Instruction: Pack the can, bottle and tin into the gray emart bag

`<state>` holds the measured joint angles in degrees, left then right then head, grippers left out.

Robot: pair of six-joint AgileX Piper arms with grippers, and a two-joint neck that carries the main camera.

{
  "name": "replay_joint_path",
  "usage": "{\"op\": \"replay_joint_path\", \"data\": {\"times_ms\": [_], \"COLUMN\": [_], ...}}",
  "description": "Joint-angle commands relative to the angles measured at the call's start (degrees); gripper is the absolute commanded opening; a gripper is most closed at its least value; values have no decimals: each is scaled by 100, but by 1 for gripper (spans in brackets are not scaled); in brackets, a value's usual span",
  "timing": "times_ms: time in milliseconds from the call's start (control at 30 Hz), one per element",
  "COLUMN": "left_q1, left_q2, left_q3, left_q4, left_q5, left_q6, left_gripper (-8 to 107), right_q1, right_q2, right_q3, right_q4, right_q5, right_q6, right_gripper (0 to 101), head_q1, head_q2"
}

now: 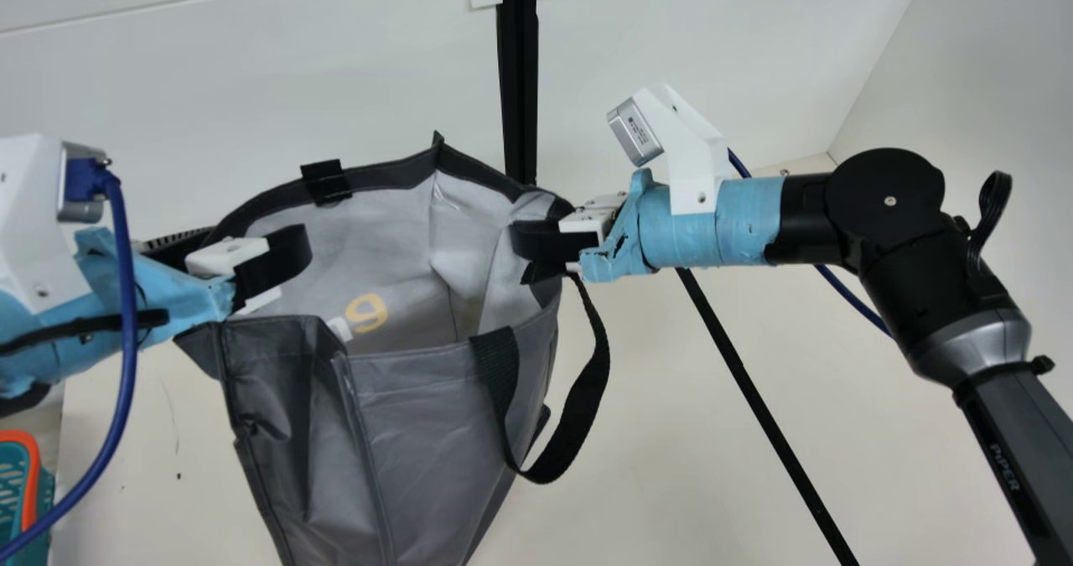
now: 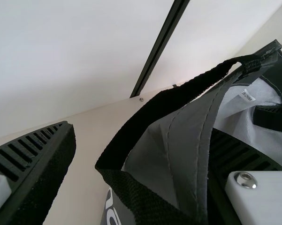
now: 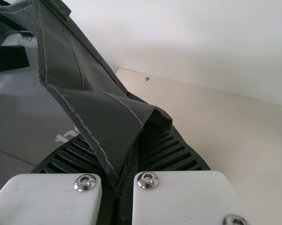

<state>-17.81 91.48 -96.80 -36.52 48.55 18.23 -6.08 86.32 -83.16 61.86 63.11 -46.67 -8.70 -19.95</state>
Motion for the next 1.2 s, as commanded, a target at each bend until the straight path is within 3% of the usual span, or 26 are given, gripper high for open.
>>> {"op": "replay_joint_path", "data": {"times_ms": [0,567,1167], "left_q1": [-23,3,676], "left_q2": [-159,-593,-1235], "left_q3": [175,209,492], "left_q4": [15,-339,-419], "left_q5": [-28,-118,-114], "left_q6": [-15,253,352], "left_gripper": [90,90,90], "right_q1": [0,0,0], "right_q2": [0,0,0], "right_q3": [0,0,0], "right_q4": [0,0,5], "right_q5": [0,-12,-19], "right_q6": [0,0,0], "right_gripper": [0,0,0], "head_q1": [-130,-130,-130], "head_q2": [-5,-5,-5]}}
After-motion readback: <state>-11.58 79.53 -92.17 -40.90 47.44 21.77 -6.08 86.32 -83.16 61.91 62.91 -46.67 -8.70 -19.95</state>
